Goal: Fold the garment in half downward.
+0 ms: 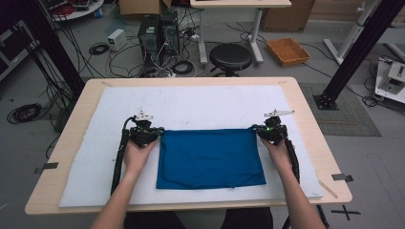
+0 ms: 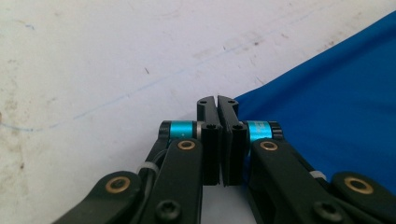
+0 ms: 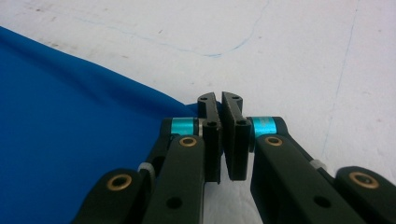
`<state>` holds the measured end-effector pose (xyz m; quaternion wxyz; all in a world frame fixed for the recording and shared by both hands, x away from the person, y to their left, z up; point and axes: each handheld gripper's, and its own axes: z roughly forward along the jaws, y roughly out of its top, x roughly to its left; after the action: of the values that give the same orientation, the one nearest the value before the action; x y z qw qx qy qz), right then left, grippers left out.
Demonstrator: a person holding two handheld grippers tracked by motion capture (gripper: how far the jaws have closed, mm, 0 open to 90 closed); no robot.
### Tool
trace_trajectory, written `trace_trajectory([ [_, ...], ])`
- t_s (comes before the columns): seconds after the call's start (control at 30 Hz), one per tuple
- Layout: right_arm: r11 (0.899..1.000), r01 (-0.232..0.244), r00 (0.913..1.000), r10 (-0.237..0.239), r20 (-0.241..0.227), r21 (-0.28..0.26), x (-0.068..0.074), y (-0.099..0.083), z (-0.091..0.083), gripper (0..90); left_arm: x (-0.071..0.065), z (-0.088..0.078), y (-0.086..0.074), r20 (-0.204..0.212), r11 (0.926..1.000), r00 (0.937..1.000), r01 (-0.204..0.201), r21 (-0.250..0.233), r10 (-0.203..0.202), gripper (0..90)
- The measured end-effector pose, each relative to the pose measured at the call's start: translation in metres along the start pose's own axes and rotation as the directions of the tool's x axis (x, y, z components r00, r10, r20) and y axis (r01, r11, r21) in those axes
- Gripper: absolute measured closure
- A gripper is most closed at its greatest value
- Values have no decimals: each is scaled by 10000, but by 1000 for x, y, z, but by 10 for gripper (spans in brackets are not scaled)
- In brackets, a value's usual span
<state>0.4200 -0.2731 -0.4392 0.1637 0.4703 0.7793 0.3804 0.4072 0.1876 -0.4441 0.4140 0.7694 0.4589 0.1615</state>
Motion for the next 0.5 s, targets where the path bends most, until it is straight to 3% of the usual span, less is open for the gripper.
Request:
trace_trajectory([
  [0.1,10000,-22,10000,22,-13,57,-2,-1,3,861,0,1,-1,-137,10000,9999,-34,-91,33,871],
  [0.13,10000,43,10000,-44,-8,-24,-2,-1,3,839,0,0,0,-299,9999,9995,-131,-93,128,831],
  [0.17,10000,30,10000,-30,59,-73,-1,0,2,778,0,-2,0,-509,9999,9986,-119,-119,112,731],
  [0.2,9998,11,9999,-8,128,-203,-1,0,-1,707,1,-6,1,-572,9998,9984,-12,-201,1,650],
  [0.23,9993,-31,9999,37,145,-382,0,1,-5,695,1,-9,2,-497,9995,9987,44,-300,-59,613],
  [0.33,9963,-122,9999,131,106,-848,2,1,-19,564,1,-28,2,-380,9966,9993,-64,-821,33,481],
  [0.5,9886,-299,9992,257,-305,-1475,6,-4,-51,463,-7,-73,-8,-10,9825,9977,-674,-1738,682,420],
])
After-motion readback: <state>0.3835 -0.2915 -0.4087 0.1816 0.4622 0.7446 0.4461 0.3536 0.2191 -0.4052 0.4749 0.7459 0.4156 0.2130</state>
